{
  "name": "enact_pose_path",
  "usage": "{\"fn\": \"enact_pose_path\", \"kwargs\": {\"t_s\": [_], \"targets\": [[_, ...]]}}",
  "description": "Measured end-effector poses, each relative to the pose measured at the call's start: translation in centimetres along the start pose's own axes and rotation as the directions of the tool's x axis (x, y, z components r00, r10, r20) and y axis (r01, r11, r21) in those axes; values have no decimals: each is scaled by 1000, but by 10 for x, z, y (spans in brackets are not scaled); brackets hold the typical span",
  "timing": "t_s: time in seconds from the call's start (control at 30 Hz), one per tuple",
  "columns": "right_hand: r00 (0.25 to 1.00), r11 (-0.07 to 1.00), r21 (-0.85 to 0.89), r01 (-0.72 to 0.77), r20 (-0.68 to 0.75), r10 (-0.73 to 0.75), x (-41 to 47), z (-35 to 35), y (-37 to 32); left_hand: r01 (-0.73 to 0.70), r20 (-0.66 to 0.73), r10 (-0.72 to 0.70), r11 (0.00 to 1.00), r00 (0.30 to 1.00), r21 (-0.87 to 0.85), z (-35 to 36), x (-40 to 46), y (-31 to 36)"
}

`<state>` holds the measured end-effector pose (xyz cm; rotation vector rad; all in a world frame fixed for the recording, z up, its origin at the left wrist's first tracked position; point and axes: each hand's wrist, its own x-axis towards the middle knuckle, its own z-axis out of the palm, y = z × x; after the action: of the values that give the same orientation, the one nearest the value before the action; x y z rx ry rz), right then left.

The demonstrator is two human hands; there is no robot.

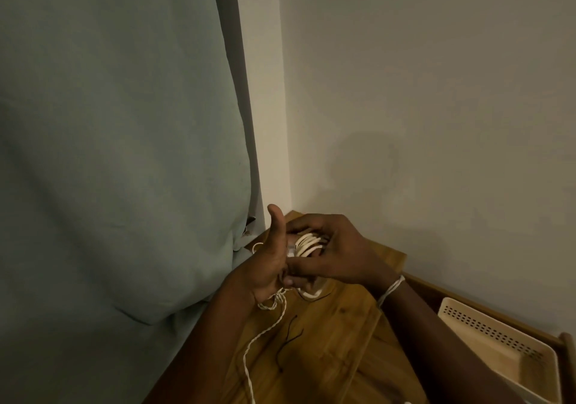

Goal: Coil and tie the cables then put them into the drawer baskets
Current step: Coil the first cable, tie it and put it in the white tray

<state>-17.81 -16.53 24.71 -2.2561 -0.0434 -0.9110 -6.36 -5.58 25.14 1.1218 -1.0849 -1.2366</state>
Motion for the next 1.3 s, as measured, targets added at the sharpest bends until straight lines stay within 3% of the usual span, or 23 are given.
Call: {"fn": "enact_pose_path", "kwargs": {"t_s": [0.2,0.37,0.53,0.67,0.77,0.9,1.0,1.13,1.2,1.3], "targets": [[976,996,50,-76,-199,85,-5,20,11,73,-218,-57,995,974,67,-2,6,5],[973,987,-9,-158,-170,154,-5,40,19,171,-530,-105,982,841,78,-9,3,-3],[926,967,88,-239,-277,254,-8,69,29,88,-587,-119,993,801,-81,-6,-12,-20],[873,941,193,-277,-359,330,-9,89,25,56,-481,-195,956,855,-288,-16,-22,-33],[835,934,199,-296,-420,355,-9,102,25,29,-490,-203,940,848,-339,-22,-29,-38],[792,901,231,-367,-430,433,-8,117,28,-48,-590,-130,960,797,-276,-27,-32,-48],[770,874,269,-404,-417,484,-5,126,26,-42,-724,-20,997,690,-67,-31,-31,-55],[786,870,287,-401,-380,488,-1,129,19,44,-767,101,985,633,166,-38,-35,-60],[808,877,270,-396,-352,473,1,129,16,21,-771,138,981,621,192,-41,-36,-59],[860,922,180,-343,-333,385,2,132,14,9,-785,83,994,613,113,-47,-37,-53]]}}
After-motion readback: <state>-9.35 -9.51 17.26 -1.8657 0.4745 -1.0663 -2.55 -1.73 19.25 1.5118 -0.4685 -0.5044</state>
